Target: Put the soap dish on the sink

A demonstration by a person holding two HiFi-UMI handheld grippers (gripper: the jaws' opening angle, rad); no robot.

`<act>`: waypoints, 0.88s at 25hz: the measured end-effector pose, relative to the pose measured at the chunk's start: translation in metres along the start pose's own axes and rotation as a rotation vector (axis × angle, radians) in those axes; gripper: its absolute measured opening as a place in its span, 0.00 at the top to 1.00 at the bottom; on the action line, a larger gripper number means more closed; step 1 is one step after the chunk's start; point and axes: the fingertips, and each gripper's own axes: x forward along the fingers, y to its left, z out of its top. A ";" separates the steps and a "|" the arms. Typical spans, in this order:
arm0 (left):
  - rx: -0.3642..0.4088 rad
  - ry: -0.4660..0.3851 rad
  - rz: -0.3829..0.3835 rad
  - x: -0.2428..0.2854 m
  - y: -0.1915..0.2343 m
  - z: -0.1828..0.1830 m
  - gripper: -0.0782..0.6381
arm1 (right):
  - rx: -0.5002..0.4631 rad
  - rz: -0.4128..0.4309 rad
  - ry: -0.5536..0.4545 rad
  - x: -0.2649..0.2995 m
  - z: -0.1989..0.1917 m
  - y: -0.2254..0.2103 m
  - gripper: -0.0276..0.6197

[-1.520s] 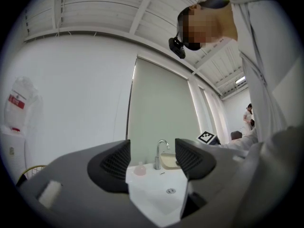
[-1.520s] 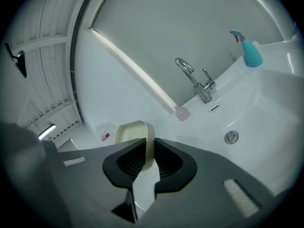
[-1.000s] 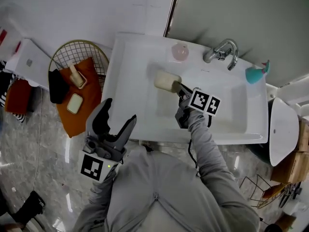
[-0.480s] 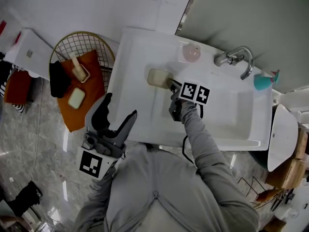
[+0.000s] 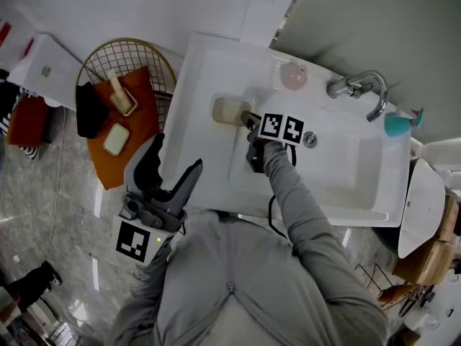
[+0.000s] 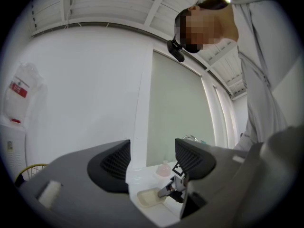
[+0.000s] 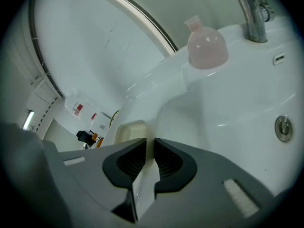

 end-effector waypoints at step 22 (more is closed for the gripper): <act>0.001 -0.005 0.026 -0.005 0.002 0.001 0.45 | -0.087 0.005 0.016 0.011 -0.001 0.016 0.87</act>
